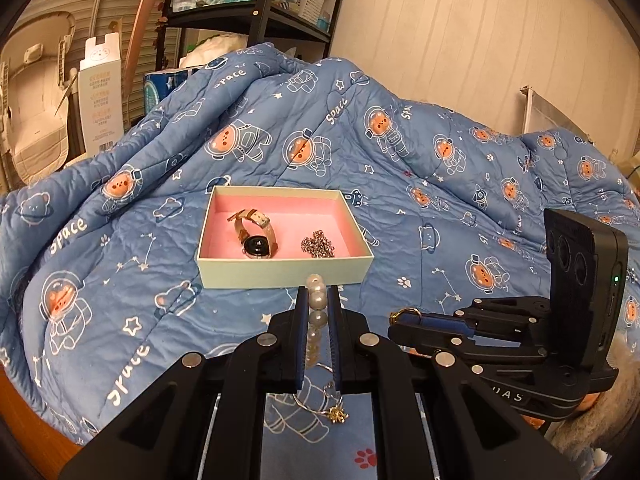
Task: Organize jewelry
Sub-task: 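Carry the pearl bracelet and gold keychain over the pink box with both tools, then open both tools to drop the bracelet and keychain into the box, then move both tools from the box back to the charms on the quilt, then grasp the gold star charm with the left tool while the right tool grasps a small gold charm, then carry the star charm and gold charm over the pink box with both tools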
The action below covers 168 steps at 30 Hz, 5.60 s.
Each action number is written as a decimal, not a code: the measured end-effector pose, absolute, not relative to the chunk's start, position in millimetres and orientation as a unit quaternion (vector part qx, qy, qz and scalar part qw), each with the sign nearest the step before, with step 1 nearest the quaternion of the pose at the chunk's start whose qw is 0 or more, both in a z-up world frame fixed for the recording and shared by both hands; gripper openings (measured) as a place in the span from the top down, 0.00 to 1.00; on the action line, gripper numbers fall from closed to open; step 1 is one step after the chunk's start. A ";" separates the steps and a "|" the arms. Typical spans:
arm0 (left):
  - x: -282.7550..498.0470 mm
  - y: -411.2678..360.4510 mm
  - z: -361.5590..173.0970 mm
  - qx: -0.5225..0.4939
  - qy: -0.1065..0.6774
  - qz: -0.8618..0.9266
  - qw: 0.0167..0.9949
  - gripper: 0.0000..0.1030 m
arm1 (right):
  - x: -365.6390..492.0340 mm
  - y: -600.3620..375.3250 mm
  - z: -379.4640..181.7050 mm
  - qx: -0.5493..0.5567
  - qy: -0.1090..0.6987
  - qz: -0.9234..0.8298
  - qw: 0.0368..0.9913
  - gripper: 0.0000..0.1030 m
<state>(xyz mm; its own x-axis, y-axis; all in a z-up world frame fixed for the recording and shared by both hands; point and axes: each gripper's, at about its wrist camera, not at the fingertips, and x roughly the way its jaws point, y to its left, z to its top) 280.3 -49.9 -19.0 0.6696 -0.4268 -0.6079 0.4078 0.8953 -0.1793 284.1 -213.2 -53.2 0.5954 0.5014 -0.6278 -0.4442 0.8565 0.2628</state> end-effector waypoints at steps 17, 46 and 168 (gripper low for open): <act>379.4 -61.5 2.6 -0.017 0.349 -0.241 0.905 0.91 | 389.7 -224.8 -34.3 0.035 0.361 0.228 0.904 0.89; 505.5 -102.6 -71.4 -0.043 0.459 -0.215 0.861 0.91 | 465.0 -190.3 -96.0 -0.029 0.443 0.220 0.868 0.89; 216.1 -65.7 -88.7 -0.022 0.362 -0.217 0.906 0.83 | 237.3 -226.4 -98.2 0.013 0.391 0.254 0.885 0.85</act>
